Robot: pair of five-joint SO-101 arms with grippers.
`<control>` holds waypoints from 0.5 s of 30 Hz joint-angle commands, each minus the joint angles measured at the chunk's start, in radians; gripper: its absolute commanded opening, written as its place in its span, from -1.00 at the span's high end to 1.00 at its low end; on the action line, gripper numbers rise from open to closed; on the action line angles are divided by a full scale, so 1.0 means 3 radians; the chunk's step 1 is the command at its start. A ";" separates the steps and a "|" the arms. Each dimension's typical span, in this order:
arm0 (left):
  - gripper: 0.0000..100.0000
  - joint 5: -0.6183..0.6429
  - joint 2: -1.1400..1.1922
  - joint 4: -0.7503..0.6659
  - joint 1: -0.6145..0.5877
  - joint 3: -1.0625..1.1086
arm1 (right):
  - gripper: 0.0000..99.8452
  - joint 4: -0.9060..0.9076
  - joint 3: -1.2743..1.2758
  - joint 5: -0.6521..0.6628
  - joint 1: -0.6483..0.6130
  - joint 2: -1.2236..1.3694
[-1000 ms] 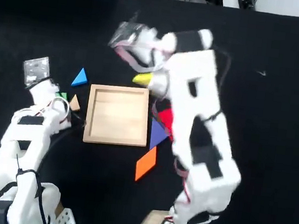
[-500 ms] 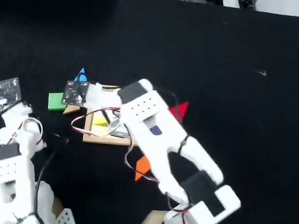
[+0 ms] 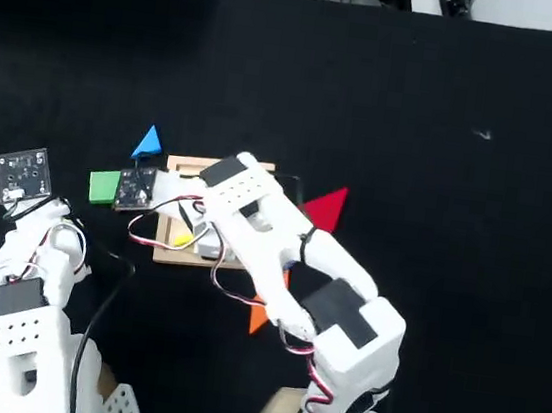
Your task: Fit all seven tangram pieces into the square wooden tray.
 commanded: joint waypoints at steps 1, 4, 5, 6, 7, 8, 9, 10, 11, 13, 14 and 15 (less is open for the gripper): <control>0.94 -0.0020 -0.0020 -0.0010 0.0043 -0.0018 | 0.98 -0.0041 -0.0197 0.0026 -0.0133 -0.0003; 0.94 -0.0020 -0.0020 -0.0010 0.0043 -0.0018 | 0.98 -0.0051 -0.0217 -0.0113 -0.0164 -0.0003; 0.94 -0.0020 -0.0020 -0.0010 0.0043 -0.0018 | 0.98 -0.0066 -0.0228 -0.0184 -0.0164 -0.0003; 0.94 -0.0020 -0.0020 -0.0010 0.0043 -0.0018 | 0.97 -0.0082 -0.0248 -0.0256 -0.0164 -0.0003; 0.94 -0.0020 -0.0020 -0.0010 0.0043 -0.0018 | 0.97 -0.0087 -0.0258 -0.0312 -0.0153 0.0003; 0.94 -0.0020 -0.0020 -0.0010 0.0043 -0.0018 | 0.97 -0.0097 -0.0263 -0.0348 -0.0148 0.0008; 0.94 -0.0020 -0.0020 -0.0005 0.0043 -0.0018 | 0.97 -0.0092 -0.0258 -0.0368 -0.0148 0.0008; 0.94 -0.0020 -0.0020 -0.0005 0.0043 -0.0018 | 0.97 -0.0092 -0.0248 -0.0384 -0.0148 0.0008; 0.94 -0.0020 -0.0020 -0.0005 0.0043 -0.0018 | 0.96 -0.0092 -0.0248 -0.0394 -0.0148 0.0008; 0.94 -0.0020 -0.0020 -0.0005 0.0043 -0.0018 | 0.89 -0.0087 -0.0243 -0.0394 -0.0148 0.0003; 0.94 -0.0020 -0.0020 -0.0005 0.0043 -0.0018 | 0.84 -0.0082 -0.0243 -0.0394 -0.0148 0.0003; 0.94 -0.0020 -0.0020 -0.0005 0.0043 -0.0018 | 0.79 -0.0051 -0.0248 -0.0389 -0.0148 0.0003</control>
